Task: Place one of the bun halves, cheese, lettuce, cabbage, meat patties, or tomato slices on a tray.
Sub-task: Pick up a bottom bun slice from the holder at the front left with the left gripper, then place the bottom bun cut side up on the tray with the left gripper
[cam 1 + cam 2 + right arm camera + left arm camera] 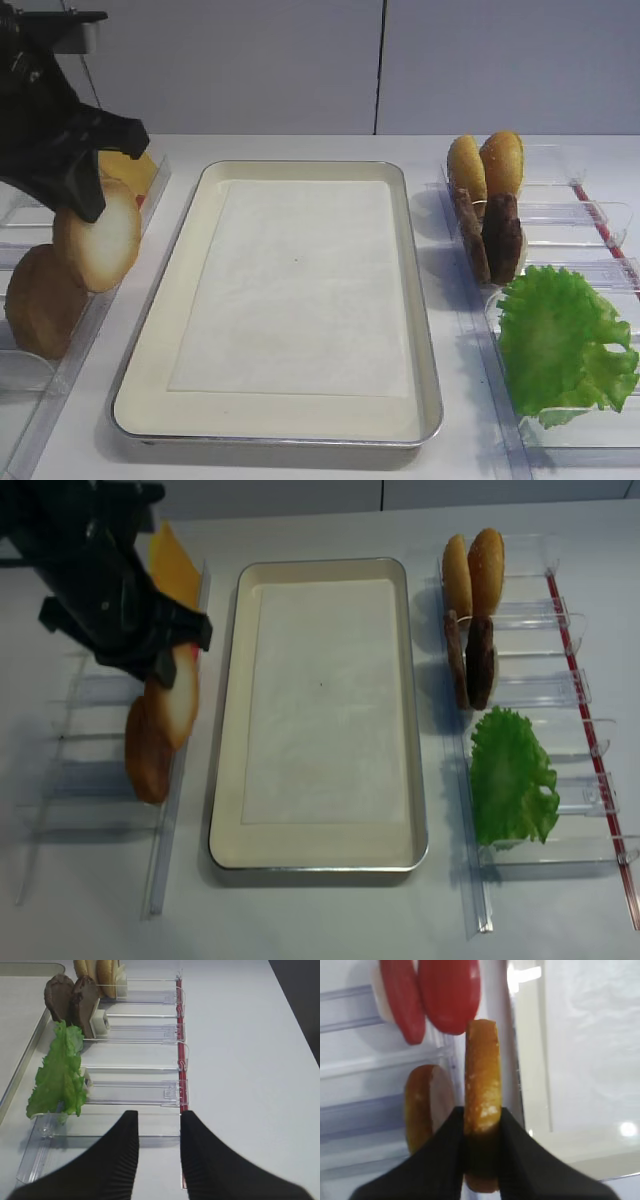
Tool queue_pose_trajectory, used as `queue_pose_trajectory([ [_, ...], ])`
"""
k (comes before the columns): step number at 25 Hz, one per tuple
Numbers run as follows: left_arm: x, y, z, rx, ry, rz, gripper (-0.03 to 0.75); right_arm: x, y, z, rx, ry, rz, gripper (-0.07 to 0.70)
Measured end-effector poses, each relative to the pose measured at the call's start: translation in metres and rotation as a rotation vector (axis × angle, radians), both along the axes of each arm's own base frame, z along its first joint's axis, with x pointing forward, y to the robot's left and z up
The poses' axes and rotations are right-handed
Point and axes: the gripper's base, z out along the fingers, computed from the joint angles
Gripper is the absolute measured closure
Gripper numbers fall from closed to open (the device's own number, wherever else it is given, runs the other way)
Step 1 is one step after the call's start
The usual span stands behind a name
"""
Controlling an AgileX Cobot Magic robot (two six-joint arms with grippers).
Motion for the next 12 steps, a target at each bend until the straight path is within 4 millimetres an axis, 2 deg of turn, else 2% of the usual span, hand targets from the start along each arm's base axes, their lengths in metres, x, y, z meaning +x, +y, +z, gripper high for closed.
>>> queue_pose_trajectory([
  [7, -0.009, -0.019, 0.013, -0.087, -0.020, -0.049, 0.599, 0.000, 0.000, 0.000, 0.000, 0.000, 0.000, 0.383],
  [12, -0.014, -0.036, 0.017, -0.263, 0.016, -0.133, 0.599, 0.000, 0.000, 0.000, 0.002, 0.000, -0.001, 0.383],
])
